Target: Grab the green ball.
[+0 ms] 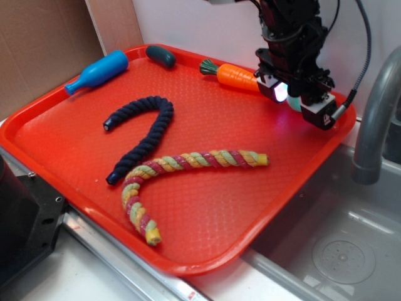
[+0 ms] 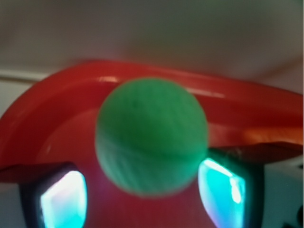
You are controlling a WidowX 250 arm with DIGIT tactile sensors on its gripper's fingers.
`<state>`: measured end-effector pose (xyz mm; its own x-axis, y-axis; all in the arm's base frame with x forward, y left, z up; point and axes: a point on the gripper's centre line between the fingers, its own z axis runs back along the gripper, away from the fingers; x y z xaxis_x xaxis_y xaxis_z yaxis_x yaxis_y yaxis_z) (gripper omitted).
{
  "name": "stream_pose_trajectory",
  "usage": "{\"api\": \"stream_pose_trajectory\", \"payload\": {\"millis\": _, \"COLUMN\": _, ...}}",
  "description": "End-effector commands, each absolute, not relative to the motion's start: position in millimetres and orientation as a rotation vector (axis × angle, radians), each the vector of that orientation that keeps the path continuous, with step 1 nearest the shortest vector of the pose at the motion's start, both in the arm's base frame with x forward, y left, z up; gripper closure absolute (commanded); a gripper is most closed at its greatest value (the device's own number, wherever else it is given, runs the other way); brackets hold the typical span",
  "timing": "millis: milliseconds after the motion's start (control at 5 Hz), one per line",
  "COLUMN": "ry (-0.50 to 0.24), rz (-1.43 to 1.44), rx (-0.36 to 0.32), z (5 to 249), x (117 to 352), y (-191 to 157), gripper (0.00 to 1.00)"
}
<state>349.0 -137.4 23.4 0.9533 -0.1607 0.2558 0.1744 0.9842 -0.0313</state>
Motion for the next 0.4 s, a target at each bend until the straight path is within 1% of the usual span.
{"api": "stream_pose_trajectory", "payload": {"millis": 0, "ry": -0.358, "rz": -0.129, "rx": -0.085, "z": 56, "x": 367, "y": -131, "gripper": 1.00}}
{"api": "stream_pose_trajectory", "payload": {"millis": 200, "ry": -0.408, "rz": -0.112, "rx": -0.113, "z": 80, "x": 340, "y": -120, "gripper": 1.00}}
